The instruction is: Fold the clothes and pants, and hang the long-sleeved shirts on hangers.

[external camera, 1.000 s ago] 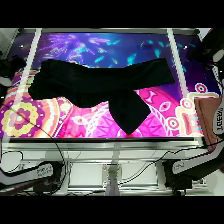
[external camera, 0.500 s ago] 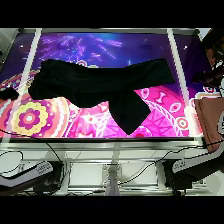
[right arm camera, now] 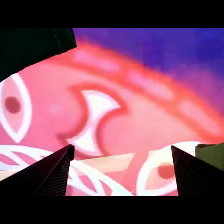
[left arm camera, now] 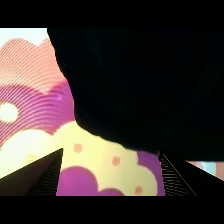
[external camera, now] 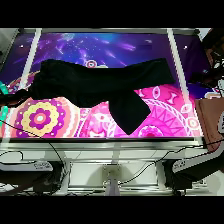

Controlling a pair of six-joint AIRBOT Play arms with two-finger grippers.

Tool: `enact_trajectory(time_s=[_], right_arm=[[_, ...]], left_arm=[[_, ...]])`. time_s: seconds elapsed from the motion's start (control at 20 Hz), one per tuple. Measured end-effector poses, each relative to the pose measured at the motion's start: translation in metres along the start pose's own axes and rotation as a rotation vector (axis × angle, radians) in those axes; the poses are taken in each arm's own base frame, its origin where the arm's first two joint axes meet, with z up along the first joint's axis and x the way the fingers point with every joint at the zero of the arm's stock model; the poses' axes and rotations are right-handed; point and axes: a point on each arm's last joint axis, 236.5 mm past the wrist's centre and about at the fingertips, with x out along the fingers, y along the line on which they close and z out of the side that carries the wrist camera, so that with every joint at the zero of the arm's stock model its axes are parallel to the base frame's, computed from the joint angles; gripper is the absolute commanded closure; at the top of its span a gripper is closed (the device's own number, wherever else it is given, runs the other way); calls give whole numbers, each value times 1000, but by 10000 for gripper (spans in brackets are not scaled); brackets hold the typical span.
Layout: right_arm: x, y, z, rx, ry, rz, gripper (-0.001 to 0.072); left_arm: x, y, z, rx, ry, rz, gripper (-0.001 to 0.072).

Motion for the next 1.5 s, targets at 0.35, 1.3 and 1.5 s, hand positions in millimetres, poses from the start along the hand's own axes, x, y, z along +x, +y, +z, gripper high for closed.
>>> enact_trajectory(time_s=[0.35,1.3,1.5], right_arm=[[0,13,4,17,-17,55,94],[-4,42,-17,37,74,175,199],[-2,67,-52,9,222,236,200]], left_arm=[[29,24,47,-78,-218,124,27],[65,0,70,-256,-335,90,642],[24,-41,108,-139,-430,42,641]])
